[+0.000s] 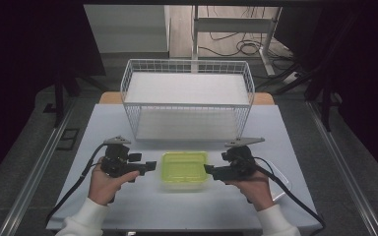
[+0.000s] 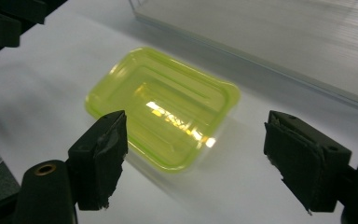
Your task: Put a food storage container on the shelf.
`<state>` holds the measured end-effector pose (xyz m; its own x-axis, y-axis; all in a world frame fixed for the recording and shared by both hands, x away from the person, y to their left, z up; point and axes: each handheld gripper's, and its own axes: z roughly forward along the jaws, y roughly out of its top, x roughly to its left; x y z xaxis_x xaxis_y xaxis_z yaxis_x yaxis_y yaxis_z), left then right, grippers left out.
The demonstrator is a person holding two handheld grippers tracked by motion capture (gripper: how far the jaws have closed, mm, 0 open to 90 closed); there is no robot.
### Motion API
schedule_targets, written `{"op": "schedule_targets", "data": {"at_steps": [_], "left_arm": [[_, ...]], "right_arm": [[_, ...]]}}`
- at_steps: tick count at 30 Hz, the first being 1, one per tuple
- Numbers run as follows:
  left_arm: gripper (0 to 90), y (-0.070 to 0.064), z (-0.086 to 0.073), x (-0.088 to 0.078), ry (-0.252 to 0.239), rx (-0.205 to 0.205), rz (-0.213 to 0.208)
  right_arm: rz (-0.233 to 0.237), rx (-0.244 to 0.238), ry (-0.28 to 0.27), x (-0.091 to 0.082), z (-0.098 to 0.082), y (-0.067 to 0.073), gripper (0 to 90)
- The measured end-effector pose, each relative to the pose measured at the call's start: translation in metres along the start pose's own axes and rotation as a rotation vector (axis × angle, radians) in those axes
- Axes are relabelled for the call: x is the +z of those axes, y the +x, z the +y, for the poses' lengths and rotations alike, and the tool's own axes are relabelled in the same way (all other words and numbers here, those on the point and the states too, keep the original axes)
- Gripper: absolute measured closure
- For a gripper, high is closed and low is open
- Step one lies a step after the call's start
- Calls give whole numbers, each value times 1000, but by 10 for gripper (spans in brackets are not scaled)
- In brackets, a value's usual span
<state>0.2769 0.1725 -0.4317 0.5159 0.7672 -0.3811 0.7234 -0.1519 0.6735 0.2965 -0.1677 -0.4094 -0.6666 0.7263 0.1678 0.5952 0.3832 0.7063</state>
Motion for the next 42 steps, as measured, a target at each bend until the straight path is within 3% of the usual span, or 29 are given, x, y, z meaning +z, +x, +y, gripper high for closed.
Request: {"op": "schedule_targets", "data": {"at_steps": [3, 5, 10, 13, 14, 18, 25, 31, 34, 36, 42], "left_arm": [[273, -6, 2, 6, 10, -1, -1], [294, -5, 2, 12, 10, -25, -9], [311, 1, 5, 27, 46, -64, 2], [319, 6, 6, 37, 65, -84, -3], [323, 10, 7, 45, 78, -113, -10], [332, 14, 6, 57, 101, -135, -12], [338, 15, 4, 67, 115, -144, -18], [341, 21, 1, 72, 140, -141, -26], [344, 25, -2, 74, 135, -188, -69], [350, 31, -6, 74, 143, -199, -66], [368, 35, -7, 75, 136, -214, -70]], "right_arm": [[7, 4, 8, 3, 3, 3, 229], [19, 21, 13, 6, 4, 4, 239], [30, 78, 20, 16, 8, -1, 262], [31, 93, 18, 19, 10, -3, 268], [33, 102, 22, 24, 12, -6, 273], [36, 123, 35, 36, 15, -11, 298], [30, 124, 106, 59, 9, -15, 330], [17, 175, 141, 68, -2, -26, 360], [16, 199, 140, 69, -4, -32, 372], [18, 234, 153, 71, -7, -37, 389], [33, 267, 171, 81, -12, -42, 427]]}}
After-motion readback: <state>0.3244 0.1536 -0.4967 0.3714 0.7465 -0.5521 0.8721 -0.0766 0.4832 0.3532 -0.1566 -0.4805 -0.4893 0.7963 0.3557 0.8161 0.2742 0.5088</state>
